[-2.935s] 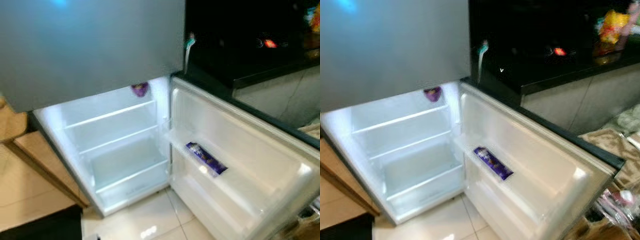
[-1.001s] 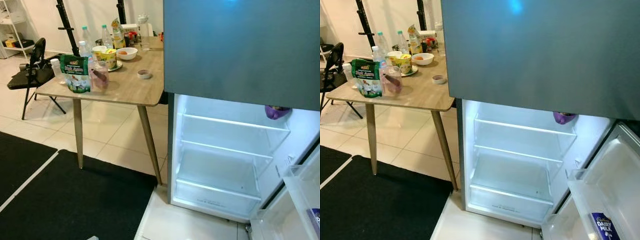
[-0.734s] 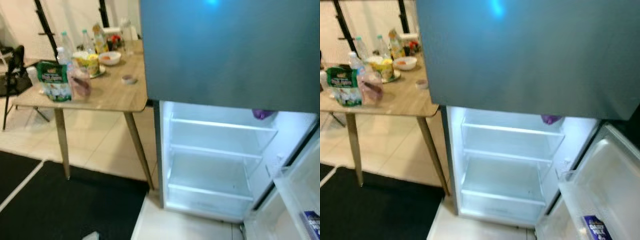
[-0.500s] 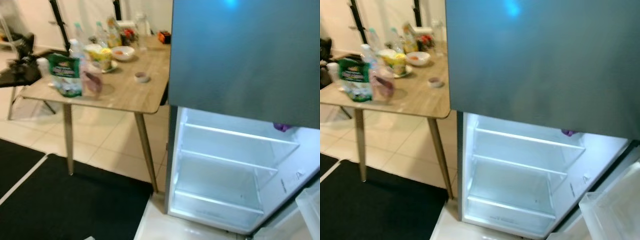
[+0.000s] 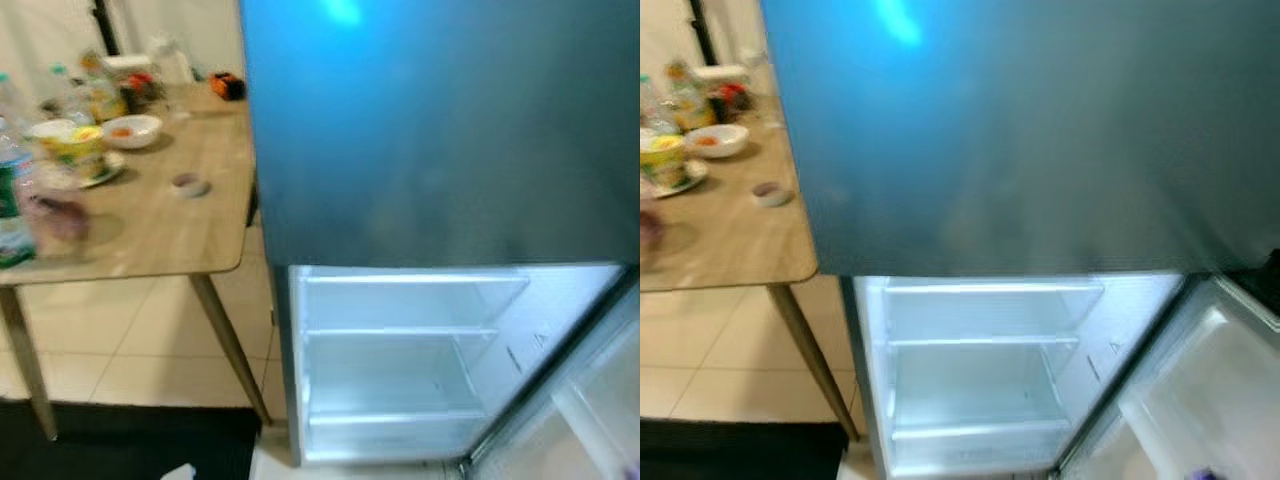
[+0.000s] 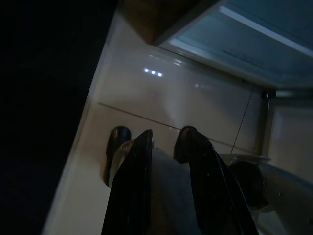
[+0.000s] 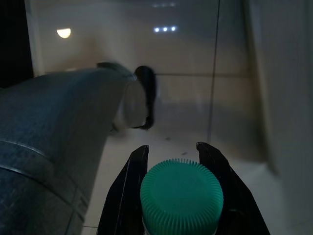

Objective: Restocking fridge

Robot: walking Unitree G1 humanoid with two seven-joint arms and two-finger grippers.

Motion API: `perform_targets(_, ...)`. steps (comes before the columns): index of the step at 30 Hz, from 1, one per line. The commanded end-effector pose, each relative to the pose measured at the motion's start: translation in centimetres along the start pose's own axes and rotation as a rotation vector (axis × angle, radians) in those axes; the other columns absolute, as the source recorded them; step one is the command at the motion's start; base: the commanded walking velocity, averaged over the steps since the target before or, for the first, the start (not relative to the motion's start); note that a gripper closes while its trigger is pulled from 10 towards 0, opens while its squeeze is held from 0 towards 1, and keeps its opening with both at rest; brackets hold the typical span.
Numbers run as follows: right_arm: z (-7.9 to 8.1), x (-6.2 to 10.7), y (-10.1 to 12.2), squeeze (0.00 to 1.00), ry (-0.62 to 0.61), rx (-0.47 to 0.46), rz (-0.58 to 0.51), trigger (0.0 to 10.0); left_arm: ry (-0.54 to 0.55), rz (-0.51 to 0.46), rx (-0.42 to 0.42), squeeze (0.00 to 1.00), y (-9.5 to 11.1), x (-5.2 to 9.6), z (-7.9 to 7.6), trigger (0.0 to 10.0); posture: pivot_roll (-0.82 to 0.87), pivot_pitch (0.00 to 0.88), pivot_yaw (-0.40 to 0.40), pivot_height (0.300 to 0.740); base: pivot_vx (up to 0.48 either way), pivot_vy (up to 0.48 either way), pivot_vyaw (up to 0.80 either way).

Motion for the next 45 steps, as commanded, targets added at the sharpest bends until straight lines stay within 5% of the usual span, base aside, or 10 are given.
perform_targets(1,-0.6,0.2,-0.4,0.0,-0.023,-0.018,0.012,10.0,-0.02,0.026,-0.016,0.0,-0.7,0.0,-0.4,10.0,-0.08,0.038,0.016,0.74,0.0,0.0,-0.8)
perform_targets(19,-0.8,0.1,0.2,0.0,-0.037,-0.019,0.001,10.0,-0.093,0.095,-0.144,0.0,-2.3,0.1,-1.8,10.0,-0.08,0.029,0.018,0.74,0.0,0.0,-0.8)
perform_targets(45,-1.3,0.2,0.4,0.0,-0.06,-0.016,-0.007,10.0,-0.094,0.111,-0.167,0.0,-2.8,0.1,-2.1,10.0,-0.08,0.023,0.012,0.74,0.0,0.0,-0.8)
Point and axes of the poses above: a point about 5 cm out from each wrist's last joint towards the gripper, its own x axis pointing back from the gripper into the wrist, its own y axis along the axis of the wrist's last joint, z = x × y, the point moved 5 cm from there along -x, pointing out of the wrist towards the gripper, and after that the axes turned 6 degrees about -x, right-handed, at the moved point
